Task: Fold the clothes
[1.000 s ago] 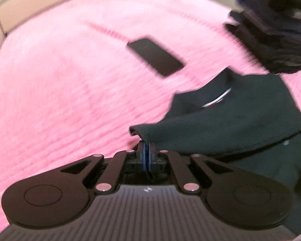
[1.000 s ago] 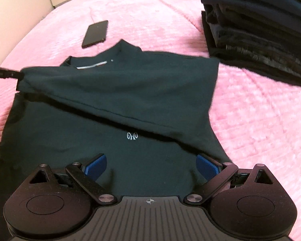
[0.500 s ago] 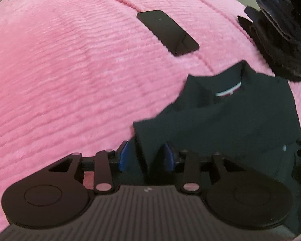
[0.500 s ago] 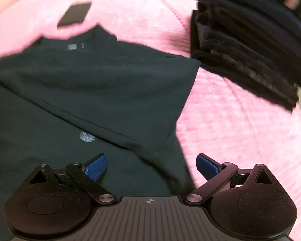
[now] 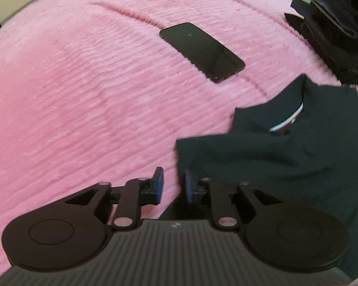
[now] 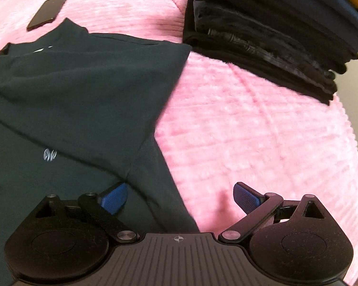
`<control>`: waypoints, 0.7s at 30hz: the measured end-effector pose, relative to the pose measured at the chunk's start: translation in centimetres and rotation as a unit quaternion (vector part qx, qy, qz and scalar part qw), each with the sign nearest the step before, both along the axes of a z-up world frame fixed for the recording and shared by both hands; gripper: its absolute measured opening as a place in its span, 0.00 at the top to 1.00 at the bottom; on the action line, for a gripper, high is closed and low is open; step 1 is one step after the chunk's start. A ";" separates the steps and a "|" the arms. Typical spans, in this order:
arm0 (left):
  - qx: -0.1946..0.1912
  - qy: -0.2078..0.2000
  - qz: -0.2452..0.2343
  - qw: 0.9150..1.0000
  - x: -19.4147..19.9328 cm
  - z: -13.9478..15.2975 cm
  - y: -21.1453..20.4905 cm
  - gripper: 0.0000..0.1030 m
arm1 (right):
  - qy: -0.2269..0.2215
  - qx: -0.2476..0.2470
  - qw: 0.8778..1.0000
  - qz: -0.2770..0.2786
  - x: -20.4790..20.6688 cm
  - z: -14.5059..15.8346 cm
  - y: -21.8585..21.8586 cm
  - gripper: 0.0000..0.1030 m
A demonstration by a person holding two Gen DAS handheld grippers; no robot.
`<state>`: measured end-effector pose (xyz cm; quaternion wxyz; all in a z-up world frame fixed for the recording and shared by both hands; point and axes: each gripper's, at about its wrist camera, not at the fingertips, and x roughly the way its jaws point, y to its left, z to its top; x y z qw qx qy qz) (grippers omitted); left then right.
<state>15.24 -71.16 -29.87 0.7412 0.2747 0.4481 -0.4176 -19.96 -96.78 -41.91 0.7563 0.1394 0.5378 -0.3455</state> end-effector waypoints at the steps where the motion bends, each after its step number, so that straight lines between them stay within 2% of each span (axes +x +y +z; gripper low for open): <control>1: 0.003 -0.007 -0.002 1.000 -0.4 0.2 0.5 0.69 | -0.009 0.000 1.000 -0.001 -0.4 0.4 0.5 0.05; 3: 0.003 -0.020 -0.018 1.000 -1.7 0.6 1.8 0.69 | -0.047 0.012 0.999 -0.011 -1.3 1.3 1.4 0.05; 8: 0.039 -0.009 -0.096 0.995 -5.3 -1.3 2.4 0.69 | -0.145 0.066 0.987 -0.033 -2.6 2.4 3.4 0.05; 10: 0.051 -0.007 -0.123 0.991 -6.6 -2.0 2.6 0.68 | -0.161 0.099 0.981 -0.046 -2.8 1.9 3.8 0.05; 12: 0.054 -0.018 -0.120 0.991 -7.0 -2.0 2.7 0.68 | -0.163 0.115 0.978 -0.067 -3.6 1.5 3.8 0.05; 16: 0.035 -0.032 -0.118 0.992 -8.4 -0.6 3.3 0.68 | -0.178 0.130 0.971 -0.094 -5.0 1.1 3.3 0.05; 18: 0.025 -0.029 -0.123 0.992 -9.5 -0.1 3.5 0.68 | -0.179 0.132 0.971 -0.086 -4.5 0.7 2.9 0.24; 19: 0.020 -0.027 -0.129 0.991 -10.2 0.0 3.6 0.68 | -0.178 0.132 0.972 -0.080 -4.1 0.4 2.7 0.39; 21: 0.016 -0.021 -0.143 0.989 -11.5 0.0 3.5 0.68 | -0.164 0.126 0.976 -0.070 -3.3 -0.1 2.4 0.41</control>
